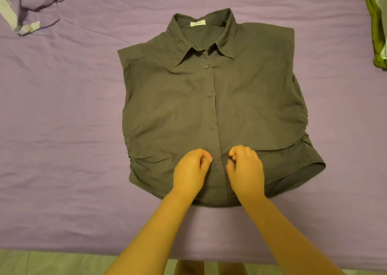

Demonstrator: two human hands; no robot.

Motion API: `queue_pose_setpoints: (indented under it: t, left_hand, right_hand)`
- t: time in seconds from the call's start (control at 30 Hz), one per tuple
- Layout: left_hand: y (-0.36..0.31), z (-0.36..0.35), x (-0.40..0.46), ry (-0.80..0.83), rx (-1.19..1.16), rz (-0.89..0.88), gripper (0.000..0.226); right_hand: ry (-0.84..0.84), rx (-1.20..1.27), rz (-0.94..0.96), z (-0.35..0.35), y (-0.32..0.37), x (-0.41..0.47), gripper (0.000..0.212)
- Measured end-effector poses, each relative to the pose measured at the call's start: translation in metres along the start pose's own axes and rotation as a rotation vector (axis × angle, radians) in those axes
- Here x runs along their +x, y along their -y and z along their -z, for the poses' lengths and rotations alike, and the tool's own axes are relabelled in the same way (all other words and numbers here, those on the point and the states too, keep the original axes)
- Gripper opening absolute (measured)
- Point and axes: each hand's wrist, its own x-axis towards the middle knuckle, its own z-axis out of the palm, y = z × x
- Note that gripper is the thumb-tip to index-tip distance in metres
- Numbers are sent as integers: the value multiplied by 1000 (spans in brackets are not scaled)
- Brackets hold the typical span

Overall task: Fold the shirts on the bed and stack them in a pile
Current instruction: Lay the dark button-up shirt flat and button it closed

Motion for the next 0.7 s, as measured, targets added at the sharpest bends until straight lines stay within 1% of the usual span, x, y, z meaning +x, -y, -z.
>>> queue_pose_setpoints:
  t: [0.07, 0.1, 0.13, 0.17, 0.23, 0.3, 0.33, 0.43, 0.57, 0.67, 0.7]
  left_hand:
    - [4, 1, 1, -114, 165, -140, 15]
    - [7, 0, 3, -162, 233, -229, 20]
    - [12, -1, 5, -203, 314, -319, 24]
    - [16, -4, 7, -215, 402, -384, 31]
    - [24, -11, 8, -138, 583, -436, 46]
    - [31, -16, 9, -49, 726, -464, 57]
    - [34, -19, 11, -18, 774, -477, 60]
    - [40, -21, 20, 37, 862, -430, 69]
    - [43, -24, 29, 83, 903, -352, 76]
    - [32, -21, 24, 75, 900, -310, 79]
    - [28, -19, 20, 75, 896, -300, 80]
  right_hand:
    - [-144, -74, 179, -1, -1, 1, 20]
    - [-152, -140, 269, -2, -3, 3, 23]
    - [-120, -230, 359, -4, -7, 6, 27]
    - [-53, -334, 422, -7, -14, 10, 35]
    - [89, -504, 443, -10, -33, 18, 50]
    - [181, -591, 419, -11, -51, 24, 59]
    - [195, -618, 412, -10, -57, 26, 61]
    - [162, -636, 386, -6, -67, 31, 65]
    - [179, -625, 363, -4, -81, 32, 68]
    - [187, -600, 324, 1, -78, 32, 71]
    - [187, -587, 338, 4, -74, 29, 71]
